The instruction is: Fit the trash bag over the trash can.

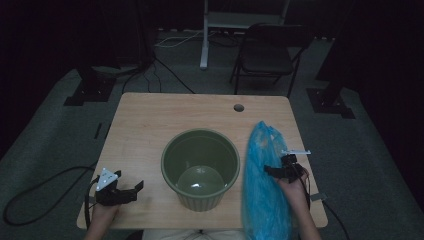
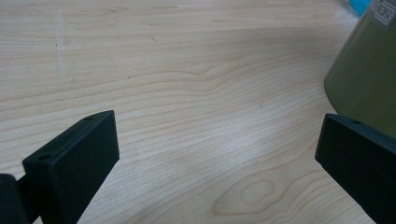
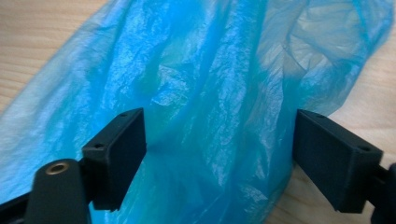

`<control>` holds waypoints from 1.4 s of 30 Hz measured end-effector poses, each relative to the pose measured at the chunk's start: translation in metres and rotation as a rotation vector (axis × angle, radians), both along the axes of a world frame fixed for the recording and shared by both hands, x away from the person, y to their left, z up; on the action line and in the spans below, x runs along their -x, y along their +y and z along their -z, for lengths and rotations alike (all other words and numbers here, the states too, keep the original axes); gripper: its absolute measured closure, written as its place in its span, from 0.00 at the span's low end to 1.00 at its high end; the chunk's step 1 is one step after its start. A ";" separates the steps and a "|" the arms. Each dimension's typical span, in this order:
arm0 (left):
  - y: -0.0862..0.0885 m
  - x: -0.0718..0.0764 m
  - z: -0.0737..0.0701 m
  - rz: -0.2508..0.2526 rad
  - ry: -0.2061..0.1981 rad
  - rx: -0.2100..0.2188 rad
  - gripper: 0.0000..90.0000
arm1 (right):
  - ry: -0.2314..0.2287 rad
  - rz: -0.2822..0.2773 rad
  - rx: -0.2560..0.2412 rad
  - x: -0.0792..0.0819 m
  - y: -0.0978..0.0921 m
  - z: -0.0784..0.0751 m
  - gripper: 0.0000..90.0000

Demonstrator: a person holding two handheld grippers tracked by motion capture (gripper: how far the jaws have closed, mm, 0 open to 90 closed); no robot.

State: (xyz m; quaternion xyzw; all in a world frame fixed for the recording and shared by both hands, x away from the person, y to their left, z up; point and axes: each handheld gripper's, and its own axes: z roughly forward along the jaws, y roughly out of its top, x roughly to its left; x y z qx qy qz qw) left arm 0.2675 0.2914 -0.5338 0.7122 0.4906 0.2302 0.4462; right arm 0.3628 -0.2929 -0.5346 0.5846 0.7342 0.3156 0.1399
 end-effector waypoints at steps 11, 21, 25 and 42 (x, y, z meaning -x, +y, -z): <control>0.000 0.000 0.000 -0.001 -0.002 0.002 0.00 | -0.104 -0.130 0.134 0.006 0.034 0.002 0.81; 0.001 -0.001 0.000 -0.004 0.002 -0.002 0.00 | -0.168 -0.136 -0.022 0.002 0.029 -0.015 1.00; 0.001 -0.001 0.000 -0.002 -0.002 -0.004 0.00 | -0.287 -0.106 -0.134 0.017 0.007 -0.058 1.00; -0.001 -0.003 0.000 0.005 0.004 -0.010 0.00 | -0.625 -0.100 -0.302 0.054 -0.013 -0.175 1.00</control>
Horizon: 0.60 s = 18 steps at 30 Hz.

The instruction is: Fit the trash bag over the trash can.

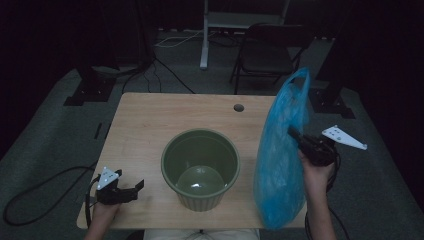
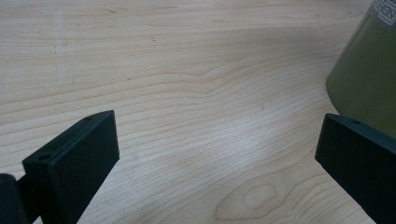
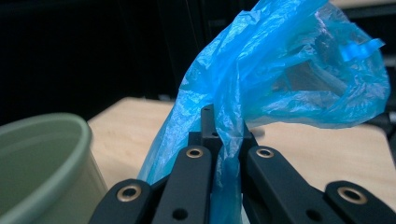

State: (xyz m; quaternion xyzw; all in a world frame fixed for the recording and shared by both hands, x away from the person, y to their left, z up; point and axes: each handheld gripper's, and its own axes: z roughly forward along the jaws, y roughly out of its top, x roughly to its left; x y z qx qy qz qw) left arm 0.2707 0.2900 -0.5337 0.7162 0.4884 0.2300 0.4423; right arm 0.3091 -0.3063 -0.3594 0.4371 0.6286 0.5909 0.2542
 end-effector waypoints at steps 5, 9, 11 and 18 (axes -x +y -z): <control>-0.001 0.000 -0.001 0.000 -0.003 -0.001 0.00 | -0.070 -0.013 -0.028 0.000 0.003 -0.029 1.00; -0.002 0.000 -0.001 -0.001 -0.003 -0.003 0.00 | -0.145 -0.035 -0.035 -0.001 0.010 -0.064 1.00; -0.003 0.000 -0.001 0.001 -0.005 -0.002 0.00 | -0.174 -0.048 -0.038 -0.003 0.014 -0.081 1.00; -0.004 0.001 -0.001 0.006 -0.005 -0.011 0.00 | -0.291 -0.103 -0.094 -0.008 0.033 -0.138 1.00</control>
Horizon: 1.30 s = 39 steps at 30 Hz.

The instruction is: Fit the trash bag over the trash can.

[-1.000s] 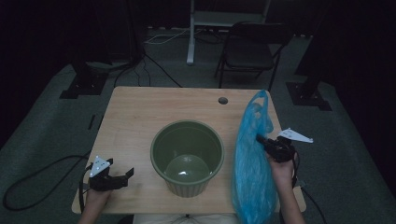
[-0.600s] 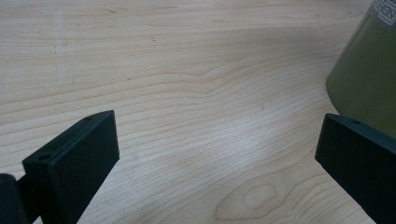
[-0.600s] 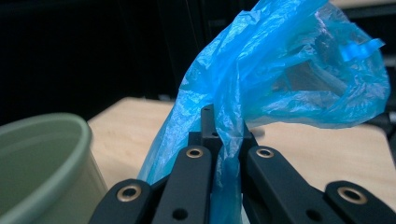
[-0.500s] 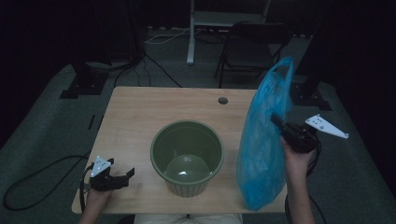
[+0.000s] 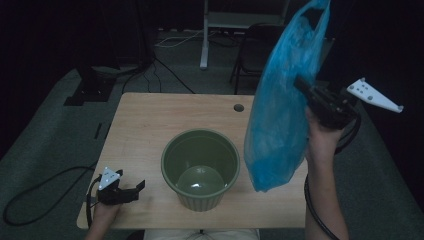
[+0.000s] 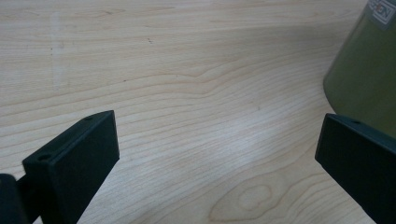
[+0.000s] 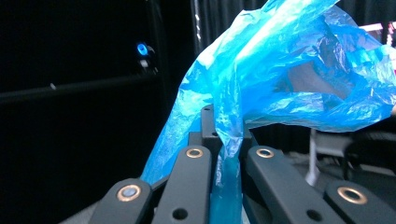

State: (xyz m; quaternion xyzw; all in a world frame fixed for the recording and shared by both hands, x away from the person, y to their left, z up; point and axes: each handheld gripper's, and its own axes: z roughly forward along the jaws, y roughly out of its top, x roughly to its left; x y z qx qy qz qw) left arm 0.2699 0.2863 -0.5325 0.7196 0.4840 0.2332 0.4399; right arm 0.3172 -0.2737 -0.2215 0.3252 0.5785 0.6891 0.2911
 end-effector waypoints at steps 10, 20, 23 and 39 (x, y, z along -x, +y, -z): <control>0.002 0.000 0.000 -0.005 -0.001 0.005 0.00 | -0.083 -0.067 -0.057 -0.015 0.038 -0.051 1.00; 0.000 -0.001 -0.001 -0.004 -0.006 0.012 0.00 | -0.098 -0.110 -0.074 -0.029 0.089 -0.063 1.00; -0.002 0.000 -0.002 0.004 -0.009 0.008 0.00 | -0.104 -0.132 -0.073 -0.031 0.106 -0.057 1.00; -0.003 0.000 0.000 0.009 -0.002 0.003 0.00 | 0.011 -0.213 0.024 -0.026 0.142 0.056 0.99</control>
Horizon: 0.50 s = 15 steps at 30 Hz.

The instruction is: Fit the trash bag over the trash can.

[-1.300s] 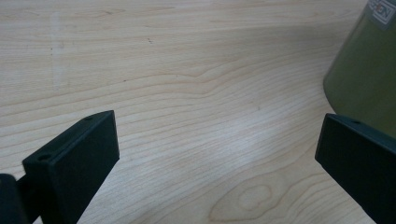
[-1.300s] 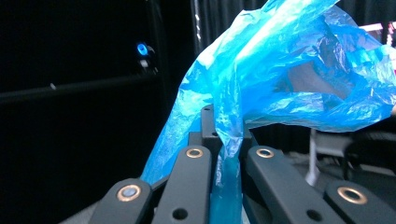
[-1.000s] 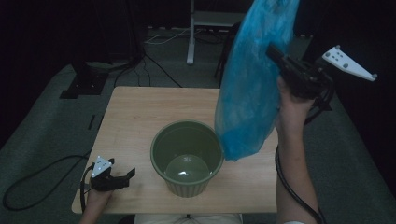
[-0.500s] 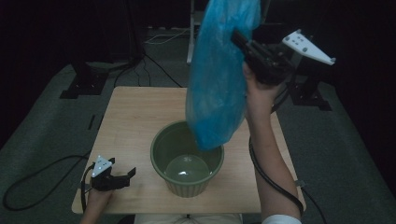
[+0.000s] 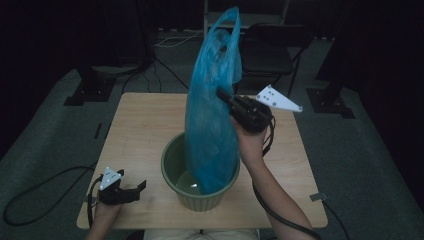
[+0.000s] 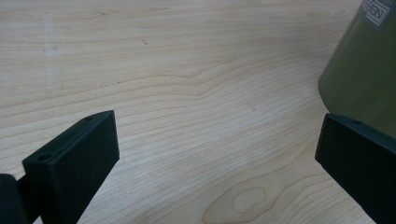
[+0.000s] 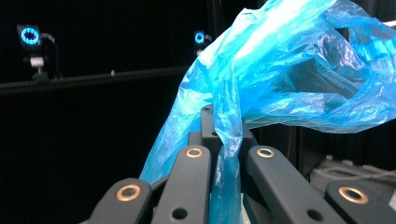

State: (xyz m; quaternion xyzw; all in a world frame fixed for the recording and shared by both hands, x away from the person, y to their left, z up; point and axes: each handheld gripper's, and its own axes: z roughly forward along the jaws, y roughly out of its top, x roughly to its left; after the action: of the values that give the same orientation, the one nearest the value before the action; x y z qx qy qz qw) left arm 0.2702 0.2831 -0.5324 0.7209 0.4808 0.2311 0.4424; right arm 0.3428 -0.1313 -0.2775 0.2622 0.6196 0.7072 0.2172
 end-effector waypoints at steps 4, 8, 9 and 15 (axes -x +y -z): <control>0.000 0.000 0.000 0.001 0.002 0.001 0.00 | 0.039 -0.035 0.004 0.008 -0.006 0.020 0.99; -0.001 0.000 0.000 0.002 0.001 -0.001 0.00 | 0.086 -0.073 0.008 0.017 -0.011 0.035 0.99; -0.002 0.000 0.000 0.005 0.002 -0.002 0.00 | 0.096 -0.078 0.023 0.018 -0.012 0.039 0.99; 0.000 0.001 -0.002 0.004 0.004 0.004 0.00 | 0.164 -0.119 0.049 0.026 -0.020 0.055 0.97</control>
State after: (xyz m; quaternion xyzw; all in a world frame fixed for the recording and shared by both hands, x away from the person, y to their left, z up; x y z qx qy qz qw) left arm 0.2695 0.2829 -0.5300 0.7215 0.4806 0.2279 0.4433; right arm 0.3164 -0.1517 -0.3329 0.2766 0.6670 0.6796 0.1294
